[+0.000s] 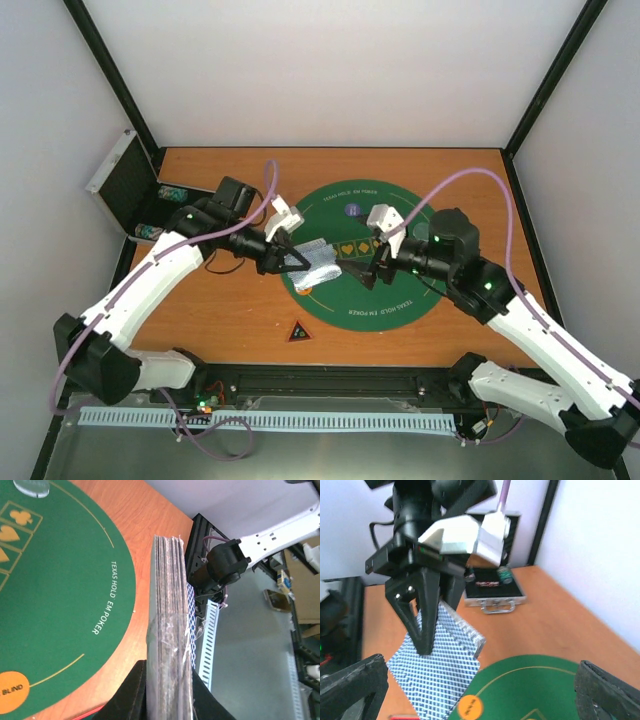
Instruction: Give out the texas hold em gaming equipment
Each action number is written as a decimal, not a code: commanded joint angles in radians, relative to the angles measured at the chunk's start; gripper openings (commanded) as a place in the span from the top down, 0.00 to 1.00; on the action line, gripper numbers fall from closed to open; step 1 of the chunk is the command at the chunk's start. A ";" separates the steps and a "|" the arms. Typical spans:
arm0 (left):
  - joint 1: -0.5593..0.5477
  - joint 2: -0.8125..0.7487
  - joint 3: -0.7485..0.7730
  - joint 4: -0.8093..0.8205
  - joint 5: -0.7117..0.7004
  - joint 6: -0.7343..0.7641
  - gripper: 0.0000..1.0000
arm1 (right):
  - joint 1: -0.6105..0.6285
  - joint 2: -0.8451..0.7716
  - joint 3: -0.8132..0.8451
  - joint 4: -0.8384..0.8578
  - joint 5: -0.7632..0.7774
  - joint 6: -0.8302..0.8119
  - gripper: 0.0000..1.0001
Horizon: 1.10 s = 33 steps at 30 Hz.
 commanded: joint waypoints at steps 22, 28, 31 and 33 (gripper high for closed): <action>0.231 0.098 -0.446 0.663 0.353 -0.506 0.99 | -0.052 0.311 -0.113 0.235 -0.028 0.614 0.06; 0.231 0.063 -0.467 0.675 0.391 -0.481 0.94 | -0.051 0.444 -0.093 0.321 -0.186 0.651 0.19; 0.231 0.060 -0.482 0.704 0.422 -0.501 0.91 | -0.050 0.470 -0.086 0.325 -0.226 0.632 0.25; 0.231 0.062 -0.488 0.716 0.436 -0.511 0.88 | -0.050 0.470 -0.088 0.322 -0.219 0.622 0.30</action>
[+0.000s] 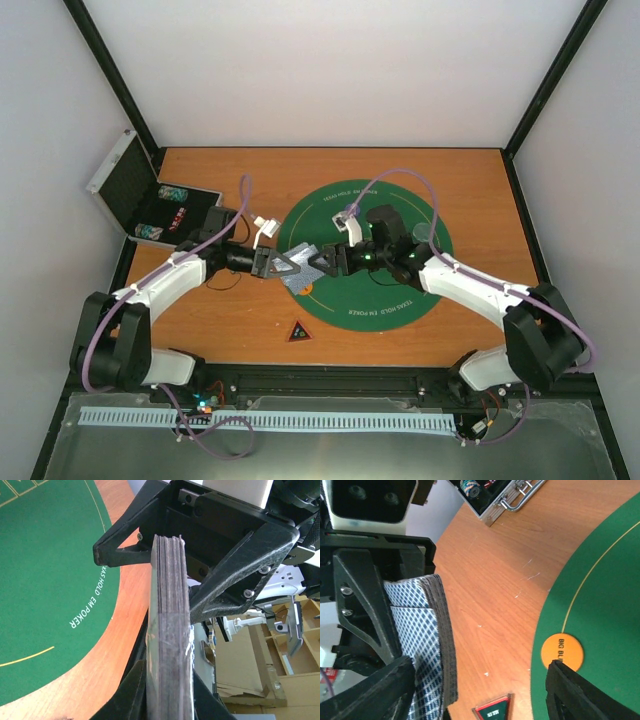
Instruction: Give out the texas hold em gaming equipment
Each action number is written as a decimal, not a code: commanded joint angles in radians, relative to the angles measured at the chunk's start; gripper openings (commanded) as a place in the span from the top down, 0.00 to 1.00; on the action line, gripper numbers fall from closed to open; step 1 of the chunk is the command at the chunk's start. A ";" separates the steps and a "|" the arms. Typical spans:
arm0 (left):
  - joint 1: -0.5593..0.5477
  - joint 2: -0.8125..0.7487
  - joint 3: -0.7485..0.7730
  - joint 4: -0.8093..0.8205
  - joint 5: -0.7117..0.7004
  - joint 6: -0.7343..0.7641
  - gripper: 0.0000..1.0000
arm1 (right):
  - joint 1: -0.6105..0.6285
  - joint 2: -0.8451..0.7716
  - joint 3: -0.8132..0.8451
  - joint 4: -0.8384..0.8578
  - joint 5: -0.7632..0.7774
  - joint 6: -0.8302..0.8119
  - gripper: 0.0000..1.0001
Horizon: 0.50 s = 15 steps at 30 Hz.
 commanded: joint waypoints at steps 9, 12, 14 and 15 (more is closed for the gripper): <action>0.006 -0.006 -0.016 0.123 0.173 -0.076 0.84 | -0.004 0.019 0.014 0.092 -0.095 0.072 0.56; 0.006 -0.007 -0.013 0.124 0.185 -0.075 0.84 | -0.004 0.036 0.010 0.151 -0.133 0.114 0.54; 0.006 -0.011 -0.012 0.123 0.192 -0.072 0.82 | -0.004 0.050 0.009 0.180 -0.148 0.133 0.51; 0.006 -0.011 -0.012 0.123 0.196 -0.073 0.82 | -0.004 0.057 0.013 0.187 -0.152 0.137 0.50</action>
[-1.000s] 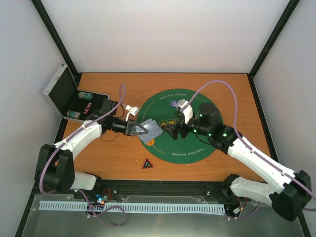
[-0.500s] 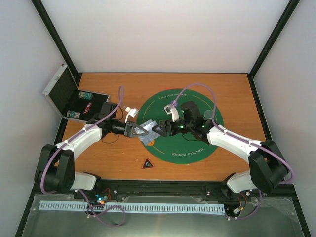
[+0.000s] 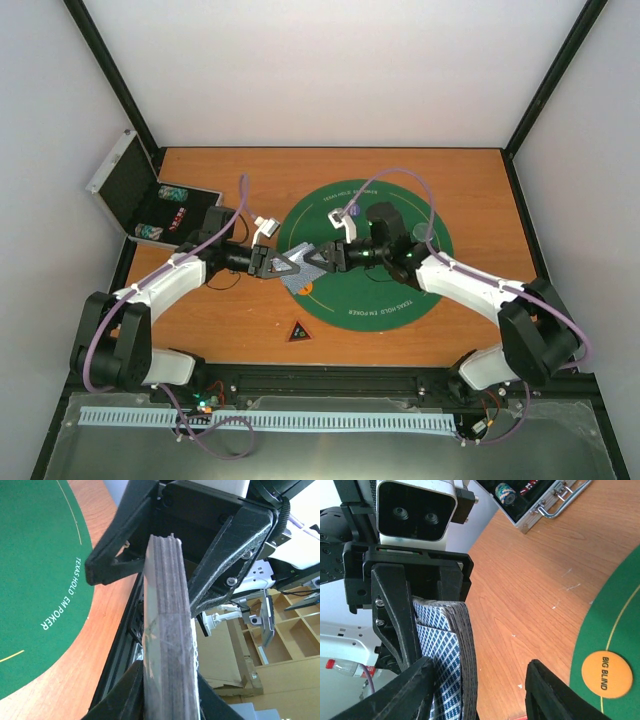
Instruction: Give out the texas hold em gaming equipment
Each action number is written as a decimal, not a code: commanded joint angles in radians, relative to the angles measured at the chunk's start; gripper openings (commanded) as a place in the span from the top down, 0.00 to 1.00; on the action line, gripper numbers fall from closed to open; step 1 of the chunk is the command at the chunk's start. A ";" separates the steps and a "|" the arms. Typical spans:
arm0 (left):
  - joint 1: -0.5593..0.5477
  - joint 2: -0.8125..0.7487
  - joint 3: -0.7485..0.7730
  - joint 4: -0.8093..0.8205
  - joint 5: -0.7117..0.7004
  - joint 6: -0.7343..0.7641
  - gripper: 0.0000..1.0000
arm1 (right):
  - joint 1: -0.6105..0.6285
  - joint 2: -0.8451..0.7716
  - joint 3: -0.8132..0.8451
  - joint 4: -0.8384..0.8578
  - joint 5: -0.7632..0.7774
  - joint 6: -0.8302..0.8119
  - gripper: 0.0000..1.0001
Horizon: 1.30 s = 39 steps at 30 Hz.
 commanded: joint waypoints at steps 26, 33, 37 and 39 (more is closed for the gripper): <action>0.006 -0.026 0.015 0.042 0.130 -0.011 0.63 | -0.007 0.064 0.020 0.205 -0.062 0.194 0.97; 0.006 -0.034 0.013 0.042 0.137 -0.008 0.65 | -0.026 0.066 0.039 0.217 -0.055 0.200 0.97; 0.006 -0.037 0.010 0.075 0.165 -0.009 0.67 | -0.026 0.077 0.035 0.252 -0.061 0.224 0.97; 0.006 -0.038 0.009 0.077 0.169 -0.009 0.67 | -0.027 0.079 0.035 0.258 -0.052 0.229 0.97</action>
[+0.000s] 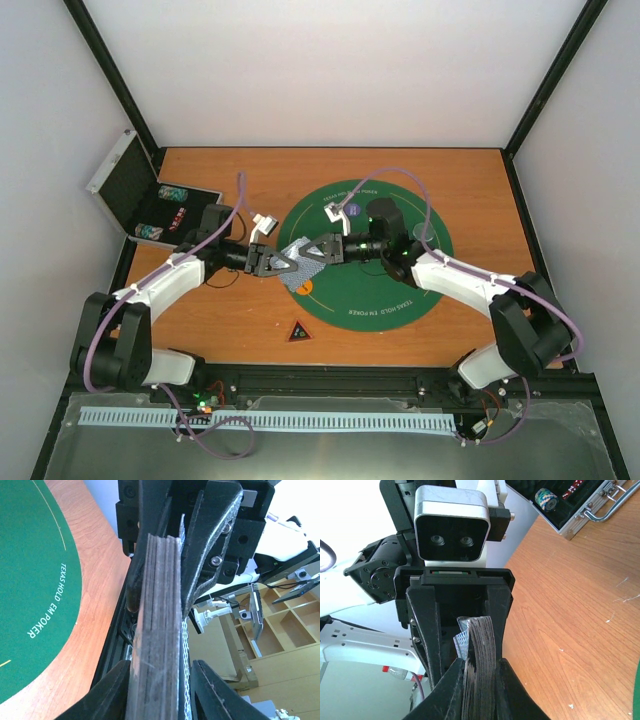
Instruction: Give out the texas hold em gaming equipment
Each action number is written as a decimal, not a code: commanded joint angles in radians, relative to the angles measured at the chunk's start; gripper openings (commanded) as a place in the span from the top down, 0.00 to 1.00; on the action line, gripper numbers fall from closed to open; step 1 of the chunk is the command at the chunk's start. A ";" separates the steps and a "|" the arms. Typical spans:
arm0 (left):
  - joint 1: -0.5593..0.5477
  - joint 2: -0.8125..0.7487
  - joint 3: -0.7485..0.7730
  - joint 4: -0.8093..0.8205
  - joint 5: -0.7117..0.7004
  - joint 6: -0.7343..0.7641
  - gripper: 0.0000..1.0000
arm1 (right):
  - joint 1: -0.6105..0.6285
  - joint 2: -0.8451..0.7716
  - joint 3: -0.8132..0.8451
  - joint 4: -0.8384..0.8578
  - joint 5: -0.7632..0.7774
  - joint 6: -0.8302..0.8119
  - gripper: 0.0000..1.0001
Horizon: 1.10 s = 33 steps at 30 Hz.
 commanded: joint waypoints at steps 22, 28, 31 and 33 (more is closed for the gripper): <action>-0.003 -0.033 0.010 0.058 0.131 -0.027 0.75 | -0.022 0.009 0.053 -0.166 0.078 -0.149 0.46; -0.004 -0.032 0.009 0.060 0.129 -0.029 0.74 | -0.021 0.001 0.067 -0.171 0.067 -0.157 0.43; -0.004 -0.032 0.009 0.060 0.129 -0.029 0.74 | -0.021 0.007 0.073 -0.159 0.051 -0.147 0.41; -0.004 -0.032 0.009 0.060 0.129 -0.030 0.74 | -0.019 0.009 0.074 -0.149 0.038 -0.142 0.39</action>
